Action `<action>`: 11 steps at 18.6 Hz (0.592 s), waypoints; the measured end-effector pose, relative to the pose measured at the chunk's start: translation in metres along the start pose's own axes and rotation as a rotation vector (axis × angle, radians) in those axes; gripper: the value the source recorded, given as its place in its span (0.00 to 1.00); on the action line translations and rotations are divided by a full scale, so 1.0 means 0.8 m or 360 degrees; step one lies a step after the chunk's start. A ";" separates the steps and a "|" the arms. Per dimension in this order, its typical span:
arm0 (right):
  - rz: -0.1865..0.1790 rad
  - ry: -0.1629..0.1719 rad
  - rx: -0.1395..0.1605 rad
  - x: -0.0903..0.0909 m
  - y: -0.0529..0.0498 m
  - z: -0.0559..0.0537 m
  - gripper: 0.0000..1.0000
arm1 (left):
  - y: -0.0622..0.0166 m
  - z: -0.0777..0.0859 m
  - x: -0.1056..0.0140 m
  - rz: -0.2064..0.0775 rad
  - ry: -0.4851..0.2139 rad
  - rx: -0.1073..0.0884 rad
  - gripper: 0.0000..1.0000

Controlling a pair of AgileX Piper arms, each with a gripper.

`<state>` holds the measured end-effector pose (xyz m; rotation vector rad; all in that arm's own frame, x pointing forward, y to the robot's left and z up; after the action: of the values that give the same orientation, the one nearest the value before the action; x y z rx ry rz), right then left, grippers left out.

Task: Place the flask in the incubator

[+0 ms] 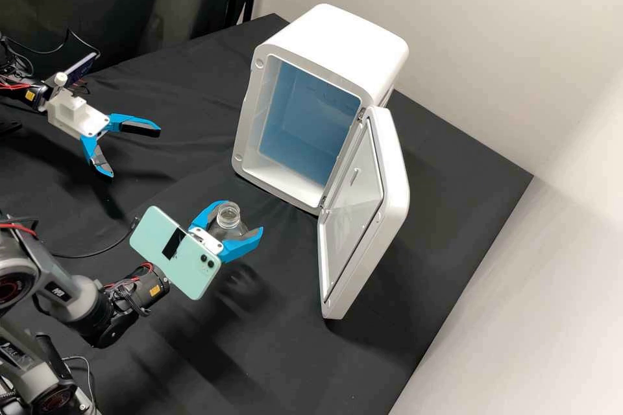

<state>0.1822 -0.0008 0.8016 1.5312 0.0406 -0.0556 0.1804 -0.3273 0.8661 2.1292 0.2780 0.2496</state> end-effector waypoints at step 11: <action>0.0006 0.0010 -0.0005 -0.001 0.001 -0.001 0.00 | -0.0040 -0.012 0.019 -0.0024 0.0001 -0.0017 1.00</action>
<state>0.1817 0.0002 0.8024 1.5283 0.0432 -0.0478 0.1918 -0.3135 0.8697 2.1156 0.2927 0.2425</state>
